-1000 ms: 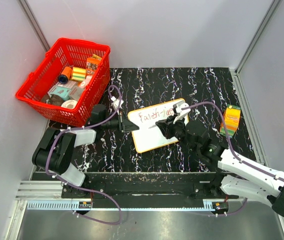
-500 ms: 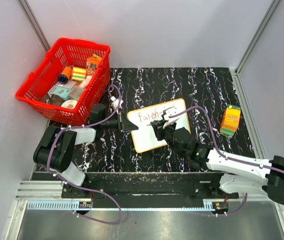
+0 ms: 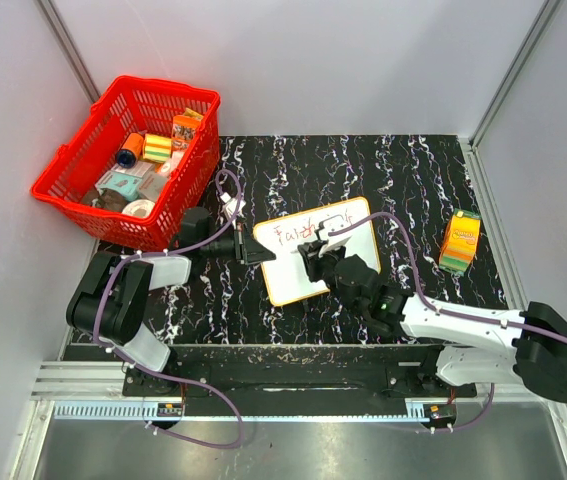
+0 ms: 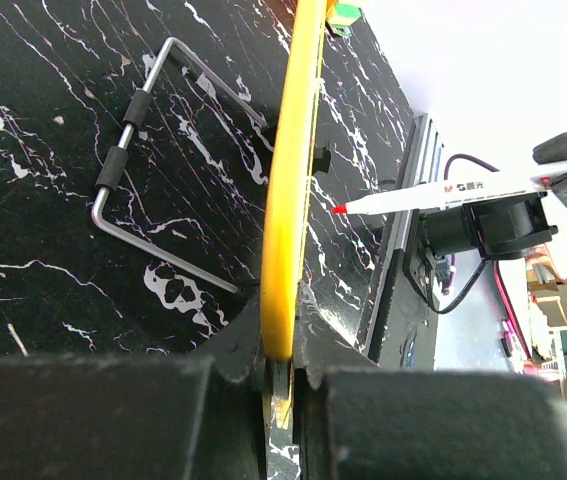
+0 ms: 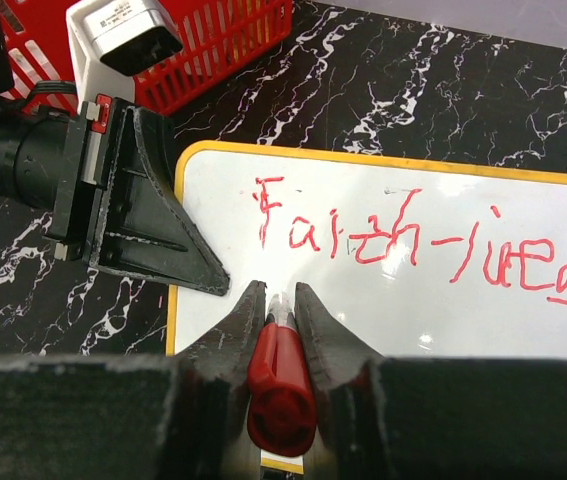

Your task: Write a sentence on the whiteboard

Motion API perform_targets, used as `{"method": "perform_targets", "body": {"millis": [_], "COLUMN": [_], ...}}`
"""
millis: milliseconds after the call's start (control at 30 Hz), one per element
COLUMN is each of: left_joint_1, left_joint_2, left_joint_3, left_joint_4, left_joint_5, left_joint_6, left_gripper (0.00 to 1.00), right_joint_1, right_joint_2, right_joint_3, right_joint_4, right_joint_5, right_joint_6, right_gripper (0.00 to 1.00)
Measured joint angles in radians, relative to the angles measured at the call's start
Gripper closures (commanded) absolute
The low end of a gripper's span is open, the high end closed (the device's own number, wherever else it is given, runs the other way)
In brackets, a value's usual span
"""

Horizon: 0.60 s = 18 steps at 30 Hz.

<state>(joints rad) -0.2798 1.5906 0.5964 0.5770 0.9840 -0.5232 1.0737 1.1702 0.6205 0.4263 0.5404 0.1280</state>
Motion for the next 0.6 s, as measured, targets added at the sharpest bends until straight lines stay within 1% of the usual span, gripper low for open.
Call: {"method": "perform_targets", "body": {"millis": [600], "left_joint_1": [0.005], "left_joint_2": [0.001], "left_joint_3": [0.000], "left_joint_4": [-0.008], "left_joint_5": [0.006], "left_joint_6": [0.007], "left_gripper": [1.00], "right_joint_1": [0.002], "right_joint_2": [0.066], "right_joint_3": [0.000], "right_joint_4": [0.034], "right_joint_5": [-0.002], "right_joint_6": [0.034], "right_gripper": [1.00]}}
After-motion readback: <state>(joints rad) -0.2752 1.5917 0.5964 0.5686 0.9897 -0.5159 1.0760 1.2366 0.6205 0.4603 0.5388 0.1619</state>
